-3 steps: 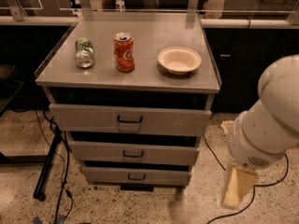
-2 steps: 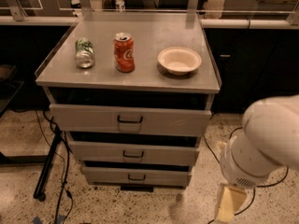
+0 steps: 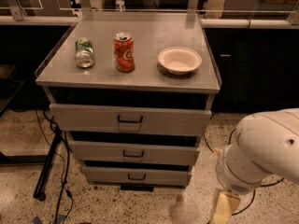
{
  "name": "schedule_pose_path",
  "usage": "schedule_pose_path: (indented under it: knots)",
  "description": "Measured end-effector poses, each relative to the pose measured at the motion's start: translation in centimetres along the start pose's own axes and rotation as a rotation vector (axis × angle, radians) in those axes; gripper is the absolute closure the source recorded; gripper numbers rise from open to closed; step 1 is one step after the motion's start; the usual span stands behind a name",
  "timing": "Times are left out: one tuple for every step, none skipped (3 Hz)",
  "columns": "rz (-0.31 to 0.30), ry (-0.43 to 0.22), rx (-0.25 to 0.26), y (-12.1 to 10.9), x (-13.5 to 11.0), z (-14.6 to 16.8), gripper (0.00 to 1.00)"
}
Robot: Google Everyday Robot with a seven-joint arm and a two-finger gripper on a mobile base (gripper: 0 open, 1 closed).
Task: Open middle drawer
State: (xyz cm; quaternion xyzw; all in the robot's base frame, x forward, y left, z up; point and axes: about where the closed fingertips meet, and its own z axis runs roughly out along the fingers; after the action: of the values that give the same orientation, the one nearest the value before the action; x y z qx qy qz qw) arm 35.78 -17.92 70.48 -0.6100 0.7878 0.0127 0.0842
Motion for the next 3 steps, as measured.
schedule_pose_path:
  knots:
    - [-0.003,-0.015,-0.012,0.6,-0.1,0.8,0.0]
    - [-0.024,-0.005,-0.023,1.1,-0.9,4.1,0.0]
    - [-0.016,0.013,-0.012,-0.6,-3.7,12.1,0.0]
